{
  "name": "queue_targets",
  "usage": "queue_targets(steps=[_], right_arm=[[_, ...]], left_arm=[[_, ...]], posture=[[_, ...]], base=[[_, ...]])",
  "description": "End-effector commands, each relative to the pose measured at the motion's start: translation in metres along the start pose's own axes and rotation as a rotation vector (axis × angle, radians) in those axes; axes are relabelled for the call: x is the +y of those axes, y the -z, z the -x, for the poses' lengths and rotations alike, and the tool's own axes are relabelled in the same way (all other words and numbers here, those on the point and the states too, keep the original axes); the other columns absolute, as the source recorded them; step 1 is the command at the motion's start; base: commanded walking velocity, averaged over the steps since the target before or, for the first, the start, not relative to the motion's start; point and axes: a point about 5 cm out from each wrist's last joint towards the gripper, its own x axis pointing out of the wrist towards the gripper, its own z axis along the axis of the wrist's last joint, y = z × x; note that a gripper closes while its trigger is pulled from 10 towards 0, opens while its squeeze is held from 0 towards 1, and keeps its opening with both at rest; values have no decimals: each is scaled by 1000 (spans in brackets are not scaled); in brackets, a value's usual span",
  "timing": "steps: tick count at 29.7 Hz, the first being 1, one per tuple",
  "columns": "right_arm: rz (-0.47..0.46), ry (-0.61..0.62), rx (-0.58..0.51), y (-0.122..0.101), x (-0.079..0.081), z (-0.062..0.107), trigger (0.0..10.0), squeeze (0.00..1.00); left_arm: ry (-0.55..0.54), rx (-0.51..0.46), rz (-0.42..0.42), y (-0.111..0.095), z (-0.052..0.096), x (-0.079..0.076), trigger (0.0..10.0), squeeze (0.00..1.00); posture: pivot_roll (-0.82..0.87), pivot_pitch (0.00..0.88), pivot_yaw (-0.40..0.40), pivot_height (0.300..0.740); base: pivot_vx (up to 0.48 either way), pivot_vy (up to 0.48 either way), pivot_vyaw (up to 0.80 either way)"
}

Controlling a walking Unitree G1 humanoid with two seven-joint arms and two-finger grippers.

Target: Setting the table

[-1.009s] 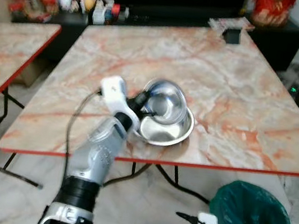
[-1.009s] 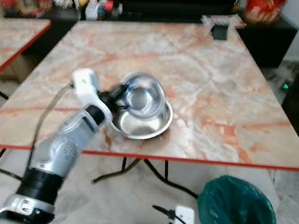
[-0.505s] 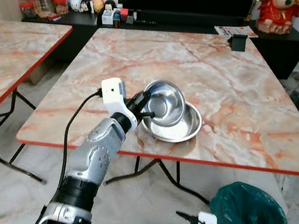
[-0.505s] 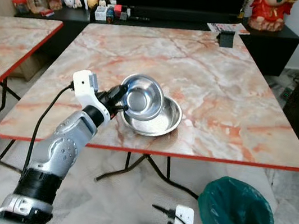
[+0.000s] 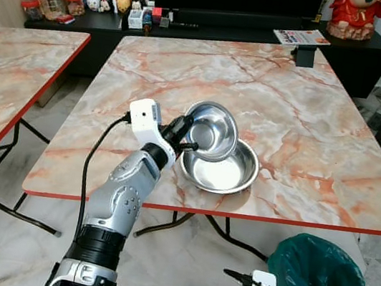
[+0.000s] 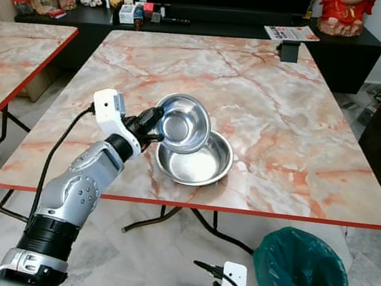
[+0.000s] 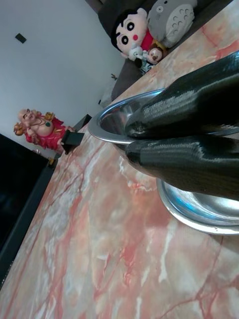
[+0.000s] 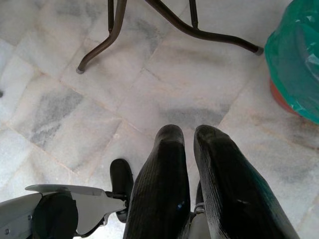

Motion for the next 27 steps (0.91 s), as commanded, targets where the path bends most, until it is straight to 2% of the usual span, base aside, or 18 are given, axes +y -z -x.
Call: queue_targets(steps=[1, 7, 10, 13, 27], right_arm=[[-17, 4, 12, 0, 2, -1, 10000, 0], [-6, 9, 3, -1, 2, -1, 10000, 0], [-6, 16, 9, -1, 1, -1, 10000, 0], [-11, 12, 11, -1, 1, -1, 10000, 0], [-3, 15, -2, -3, 1, -1, 10000, 0]], left_arm=[[18, -11, -8, -5, 0, -4, 10000, 0], [17, -7, -14, -5, 0, -3, 10000, 0], [17, -7, -14, -5, 0, -4, 10000, 0], [16, -7, -14, -5, -1, -3, 10000, 0], [11, -13, -13, -6, 0, -3, 10000, 0]], posture=[[13, 0, 90, 740], [12, 0, 91, 740], [12, 0, 91, 740], [12, 0, 90, 740], [12, 0, 88, 740]], base=[[0, 0, 0], [0, 0, 0], [247, 0, 0], [250, 0, -746], [251, 0, 0]])
